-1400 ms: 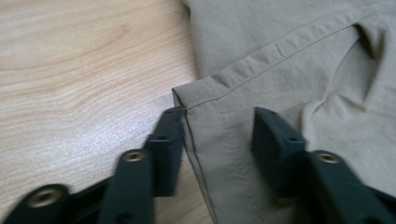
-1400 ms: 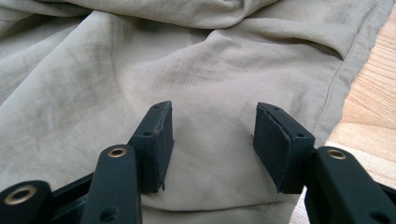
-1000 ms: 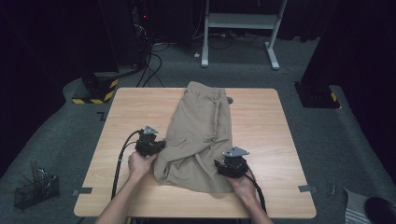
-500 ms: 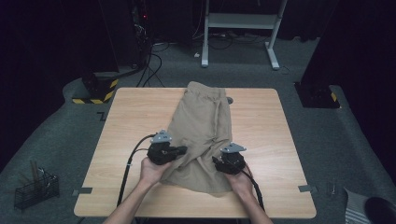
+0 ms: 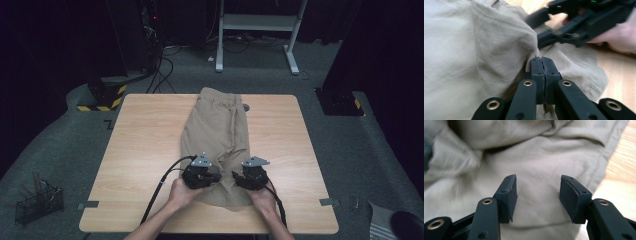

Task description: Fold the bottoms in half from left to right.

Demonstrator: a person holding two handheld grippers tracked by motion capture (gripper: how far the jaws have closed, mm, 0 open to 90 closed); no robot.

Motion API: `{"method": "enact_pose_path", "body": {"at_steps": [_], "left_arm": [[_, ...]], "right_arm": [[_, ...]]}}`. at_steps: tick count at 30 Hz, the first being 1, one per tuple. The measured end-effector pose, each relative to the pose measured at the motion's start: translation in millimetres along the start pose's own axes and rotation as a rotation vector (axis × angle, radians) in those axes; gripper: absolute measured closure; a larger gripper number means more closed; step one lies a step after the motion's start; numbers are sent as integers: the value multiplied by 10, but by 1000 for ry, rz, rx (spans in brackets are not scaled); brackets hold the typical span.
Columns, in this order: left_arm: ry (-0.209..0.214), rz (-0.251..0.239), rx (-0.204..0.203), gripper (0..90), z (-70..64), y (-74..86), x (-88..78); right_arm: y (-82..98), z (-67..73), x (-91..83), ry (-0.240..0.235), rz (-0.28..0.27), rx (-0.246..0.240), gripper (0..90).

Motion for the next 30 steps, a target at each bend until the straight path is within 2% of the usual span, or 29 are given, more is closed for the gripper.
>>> {"method": "enact_pose_path", "body": {"at_steps": [1, 5, 11, 13, 16, 18, 20, 22, 26, 30], "left_arm": [[-3, -3, -4, 889, 22, 0, 0], [-25, -22, -30, 889, 133, 0, -45], [-53, -99, -70, 890, 299, -100, -233], [-59, -122, -58, 890, 288, -168, -302], [-44, -154, -33, 890, 214, -259, -358], [-28, -127, -26, 890, 162, -242, -294], [-37, -62, -3, 889, 148, -156, -171], [-45, -29, -9, 886, 168, -82, -81], [-55, 24, -20, 867, 208, -1, 9], [-65, 16, -4, 710, 152, -16, -44]], "right_arm": [[18, -3, -13, 7, -3, -15, 472], [-8, 52, 23, -4, -23, -23, 457], [-226, 183, 239, -9, -23, -28, 457], [-313, 238, 324, -13, -25, -36, 457], [-419, 315, 427, -14, -24, -37, 457], [-461, 362, 465, -19, -21, -33, 456], [-468, 370, 471, -21, -19, -29, 452], [-439, 348, 441, -15, -22, -37, 449], [-296, 239, 292, -16, -17, 9, 445], [-194, 59, 98, -5, -32, 48, 449]]}}
Point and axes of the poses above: each handheld gripper's, and its own axes: x roughly forward along the jaws, y roughly out of its underside, z roughly to its left, the point moved 7 cm from there along x, roughly forward along the jaws, and after that the axes turned 9 degrees about y, right-handed, at the moved point
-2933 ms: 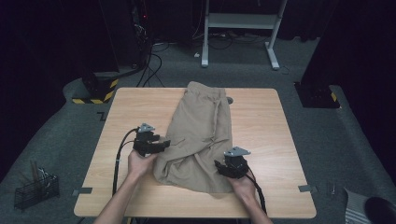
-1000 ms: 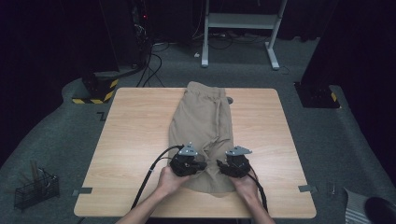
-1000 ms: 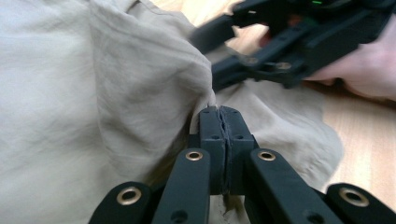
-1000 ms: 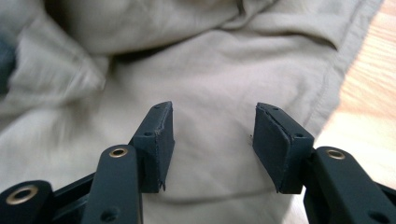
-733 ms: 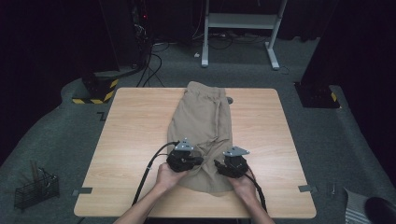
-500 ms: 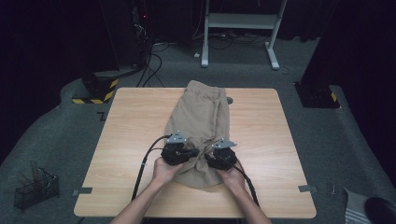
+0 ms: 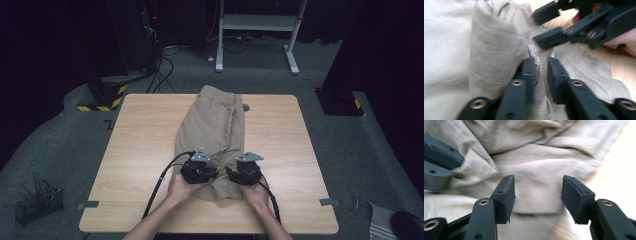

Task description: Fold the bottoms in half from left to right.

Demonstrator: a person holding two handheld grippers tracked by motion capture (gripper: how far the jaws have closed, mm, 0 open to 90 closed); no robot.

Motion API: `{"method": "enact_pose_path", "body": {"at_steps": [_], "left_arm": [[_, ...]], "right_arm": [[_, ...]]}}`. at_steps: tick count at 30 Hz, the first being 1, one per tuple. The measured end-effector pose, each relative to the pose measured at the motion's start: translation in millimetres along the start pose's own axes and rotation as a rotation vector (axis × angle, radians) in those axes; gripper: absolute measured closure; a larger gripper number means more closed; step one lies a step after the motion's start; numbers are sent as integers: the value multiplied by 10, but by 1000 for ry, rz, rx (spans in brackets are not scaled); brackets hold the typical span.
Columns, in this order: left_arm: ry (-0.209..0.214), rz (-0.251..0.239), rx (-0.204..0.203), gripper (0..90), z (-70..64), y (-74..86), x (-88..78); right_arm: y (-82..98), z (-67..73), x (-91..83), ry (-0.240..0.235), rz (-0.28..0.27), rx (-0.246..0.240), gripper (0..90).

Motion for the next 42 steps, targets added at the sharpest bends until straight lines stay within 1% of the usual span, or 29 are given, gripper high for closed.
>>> {"method": "enact_pose_path", "body": {"at_steps": [2, 4, 5, 7, 8, 10, 12, 14, 15, 17, 19, 21, 23, 24, 26, 28, 29, 32, 34, 35, 37, 40, 42], "left_arm": [[-16, -9, 9, 622, -17, -14, -66], [-28, -20, 13, 557, -22, -18, -145], [-28, -27, 8, 531, -23, -15, -185], [-22, -44, -7, 494, -22, -3, -261], [-22, -50, -8, 481, -17, 6, -300], [-44, -62, -12, 465, 12, 32, -379], [-75, -79, -36, 455, 73, 64, -459], [-119, -93, -65, 448, 165, 103, -534], [-142, -95, -75, 445, 214, 127, -572], [-210, -90, -84, 440, 329, 187, -647], [-244, -87, -128, 430, 438, 263, -704], [-263, -90, -166, 421, 510, 343, -755], [-269, -96, -184, 413, 528, 412, -799], [-277, -90, -182, 408, 535, 446, -819], [-283, -87, -195, 399, 541, 506, -836], [-297, -85, -205, 390, 567, 557, -850], [-298, -88, -217, 386, 579, 577, -849], [-301, -85, -228, 377, 606, 613, -841], [-302, -89, -230, 376, 606, 614, -836], [-301, -92, -232, 376, 602, 611, -835], [-303, -87, -225, 374, 607, 603, -842], [-304, -86, -226, 372, 610, 592, -833], [-307, -82, -223, 367, 617, 596, -826]], "right_arm": [[-2, -66, -104, 4, -22, 20, 456], [-29, -96, -189, 3, -47, 25, 461], [-46, -96, -222, 1, -60, 27, 463], [-77, -71, -254, -6, -65, 17, 461], [-95, -51, -259, -11, -70, 9, 460], [-128, 9, -265, -32, -79, 2, 460], [-157, 70, -272, -47, -86, -4, 460], [-184, 119, -279, -60, -96, -14, 460], [-198, 137, -285, -65, -100, -19, 461], [-235, 167, -309, -73, -115, -22, 465], [-278, 189, -338, -84, -129, -21, 473], [-321, 222, -354, -103, -137, -23, 486], [-357, 263, -356, -118, -140, -32, 505], [-369, 287, -348, -125, -137, -35, 514], [-384, 332, -308, -137, -126, -46, 538], [-381, 383, -256, -156, -109, -60, 594], [-372, 406, -229, -161, -98, -68, 632], [-318, 437, -156, -183, -63, -91, 773], [-275, 416, -153, -178, -62, -101, 865], [-254, 398, -173, -179, -65, -100, 891], [-219, 349, -251, -179, -78, -103, 899], [-163, 253, -401, -151, -97, -128, 900], [-111, 183, -487, -137, -101, -130, 900]]}}
Point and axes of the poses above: each handheld gripper's, and its own axes: x roughly forward along the jaws, y roughly out of its underside, z roughly to its left, the point moved 7 cm from there along x, roughly forward along the jaws, and after that the axes turned 9 degrees about y, right-handed, at the moved point
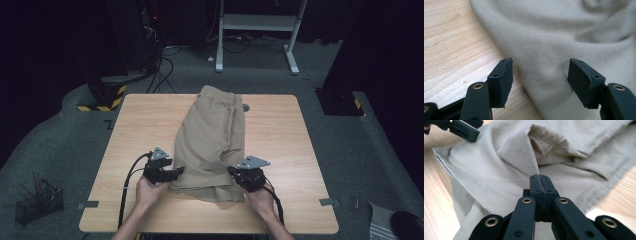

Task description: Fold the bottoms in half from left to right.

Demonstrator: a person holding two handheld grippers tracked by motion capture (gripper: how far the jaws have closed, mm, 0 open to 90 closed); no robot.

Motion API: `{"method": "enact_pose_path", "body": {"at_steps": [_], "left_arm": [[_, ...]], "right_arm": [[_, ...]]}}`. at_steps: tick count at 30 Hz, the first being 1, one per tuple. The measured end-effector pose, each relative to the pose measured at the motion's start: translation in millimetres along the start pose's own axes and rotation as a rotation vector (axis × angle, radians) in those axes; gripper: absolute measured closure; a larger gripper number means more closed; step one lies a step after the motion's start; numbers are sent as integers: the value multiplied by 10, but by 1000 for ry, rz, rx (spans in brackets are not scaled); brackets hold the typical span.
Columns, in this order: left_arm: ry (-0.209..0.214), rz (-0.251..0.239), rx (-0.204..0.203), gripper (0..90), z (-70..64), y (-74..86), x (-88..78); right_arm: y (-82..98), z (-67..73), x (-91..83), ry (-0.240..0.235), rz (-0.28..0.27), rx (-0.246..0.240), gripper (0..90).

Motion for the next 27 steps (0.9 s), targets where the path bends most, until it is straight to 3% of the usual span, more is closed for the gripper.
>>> {"method": "enact_pose_path", "body": {"at_steps": [4, 9, 12, 14, 18, 22, 27], "left_arm": [[-27, 25, -3, 371, 26, 41, 47], [-29, 43, -4, 370, 31, 80, 90], [-2, 51, 7, 356, -55, 92, 83], [39, 32, 9, 343, -146, 111, 46], [75, 13, 5, 323, -267, 201, 12], [44, 29, 3, 316, -261, 236, 95], [-9, 47, 42, 317, -227, 186, 235]], "right_arm": [[149, -110, -106, 32, 24, 15, 900], [384, -226, -41, 53, 117, 57, 895], [350, -255, -77, 55, 90, 83, 827], [293, -244, -100, 42, 70, 89, 788], [244, -184, -44, 26, 74, 71, 689], [293, -172, 135, 35, 111, 66, 671], [350, -205, 308, 79, 135, 61, 649]]}}
Point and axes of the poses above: each handheld gripper's, and its own axes: x roughly forward along the jaws, y roughly out of its underside, z roughly to its left, the point moved 7 cm from there along x, roughly forward along the jaws, and after that the axes turned 9 degrees about y, right-handed, at the moved point
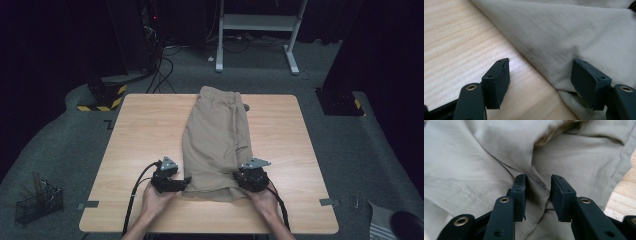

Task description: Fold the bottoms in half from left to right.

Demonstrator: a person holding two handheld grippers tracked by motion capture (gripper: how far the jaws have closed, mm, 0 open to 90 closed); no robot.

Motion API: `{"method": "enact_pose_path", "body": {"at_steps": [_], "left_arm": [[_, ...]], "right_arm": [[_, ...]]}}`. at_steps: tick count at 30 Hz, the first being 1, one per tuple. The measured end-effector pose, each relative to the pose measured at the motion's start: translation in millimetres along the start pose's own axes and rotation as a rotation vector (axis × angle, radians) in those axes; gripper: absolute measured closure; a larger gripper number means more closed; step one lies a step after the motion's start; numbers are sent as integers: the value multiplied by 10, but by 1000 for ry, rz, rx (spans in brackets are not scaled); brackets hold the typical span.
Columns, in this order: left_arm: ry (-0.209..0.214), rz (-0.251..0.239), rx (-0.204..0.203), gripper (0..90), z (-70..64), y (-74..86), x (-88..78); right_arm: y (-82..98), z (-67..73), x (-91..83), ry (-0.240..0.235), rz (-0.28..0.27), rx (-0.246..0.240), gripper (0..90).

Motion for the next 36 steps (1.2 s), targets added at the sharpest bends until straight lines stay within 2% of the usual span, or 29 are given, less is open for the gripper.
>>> {"method": "enact_pose_path", "body": {"at_steps": [5, 12, 15, 17, 23, 25, 28, 30, 33, 36], "left_arm": [[-54, 21, 33, 316, 110, -103, 95], [-107, 22, -18, 288, 436, -255, 164], [-105, 25, -47, 280, 471, -245, 106], [-96, 10, -39, 268, 423, -221, 14], [12, -77, -28, 226, 135, -133, -273], [31, -75, -7, 208, 32, -102, -291], [17, -32, 43, 187, -95, -41, -198], [-1, -11, 56, 176, -140, -6, -110], [-34, 1, 58, 160, -146, 14, -8], [-61, -12, 43, 153, -127, 2, 38]], "right_arm": [[-86, -7, 103, 32, -11, -5, 645], [-263, -43, 299, 51, -15, 12, 641], [-303, -41, 325, 54, 7, 17, 619], [-306, -31, 294, 46, 3, 15, 614], [-293, -45, 172, 37, -25, 32, 625], [-284, -52, 160, 34, -25, 34, 653], [-276, -38, 150, 14, -21, 28, 734], [-283, -29, 134, 5, -31, 24, 784], [-298, -28, 106, -7, -42, 28, 836], [-308, -36, 79, -12, -46, 23, 866]]}}
Point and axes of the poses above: each handheld gripper's, and its own axes: x roughly forward along the jaws, y roughly out of its underside, z roughly to its left, the point moved 7 cm from there along x, roughly forward along the jaws, and after that the axes turned 9 degrees about y, right-handed, at the moved point
